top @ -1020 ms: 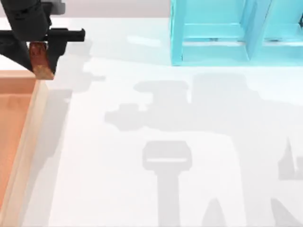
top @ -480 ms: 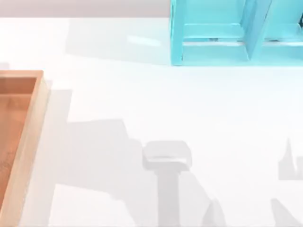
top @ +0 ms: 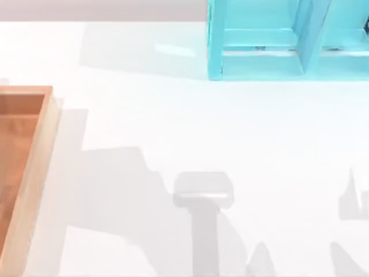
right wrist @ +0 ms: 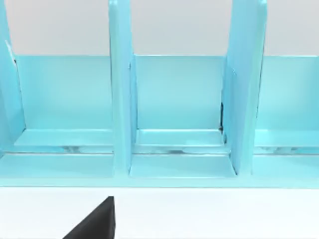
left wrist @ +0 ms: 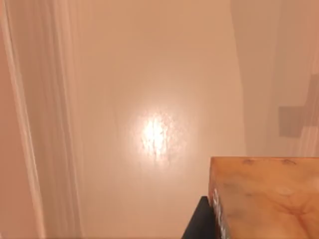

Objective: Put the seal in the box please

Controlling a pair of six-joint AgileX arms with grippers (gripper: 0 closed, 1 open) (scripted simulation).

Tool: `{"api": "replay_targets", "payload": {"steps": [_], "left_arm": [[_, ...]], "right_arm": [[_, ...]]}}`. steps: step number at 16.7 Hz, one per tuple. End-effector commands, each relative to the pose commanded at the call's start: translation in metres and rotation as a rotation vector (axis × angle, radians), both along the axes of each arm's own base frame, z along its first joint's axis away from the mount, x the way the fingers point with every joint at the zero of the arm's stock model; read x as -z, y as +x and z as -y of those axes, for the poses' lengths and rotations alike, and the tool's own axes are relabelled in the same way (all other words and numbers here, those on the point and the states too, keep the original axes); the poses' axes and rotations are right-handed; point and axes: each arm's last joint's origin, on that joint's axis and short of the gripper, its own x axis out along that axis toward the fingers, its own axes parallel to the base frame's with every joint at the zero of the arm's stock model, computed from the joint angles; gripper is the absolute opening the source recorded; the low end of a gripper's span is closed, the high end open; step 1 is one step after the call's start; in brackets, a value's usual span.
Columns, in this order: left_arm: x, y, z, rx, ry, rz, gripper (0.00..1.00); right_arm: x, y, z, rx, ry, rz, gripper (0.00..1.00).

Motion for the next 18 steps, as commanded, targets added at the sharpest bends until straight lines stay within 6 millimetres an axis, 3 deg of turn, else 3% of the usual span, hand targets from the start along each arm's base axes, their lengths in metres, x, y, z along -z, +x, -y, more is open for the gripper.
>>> {"api": "replay_targets", "payload": {"steps": [6, 11, 18], "left_arm": [[0.049, -0.001, -0.002, -0.006, 0.001, 0.009, 0.0], [0.053, -0.002, -0.002, -0.006, 0.001, 0.006, 0.0], [0.053, -0.002, -0.002, -0.006, 0.001, 0.006, 0.53]], "right_arm": [[0.0, 0.0, 0.0, 0.0, 0.0, 0.0, 1.0], [0.0, 0.0, 0.0, 0.0, 0.0, 0.0, 1.0], [0.0, 0.0, 0.0, 0.0, 0.0, 0.0, 1.0]]}}
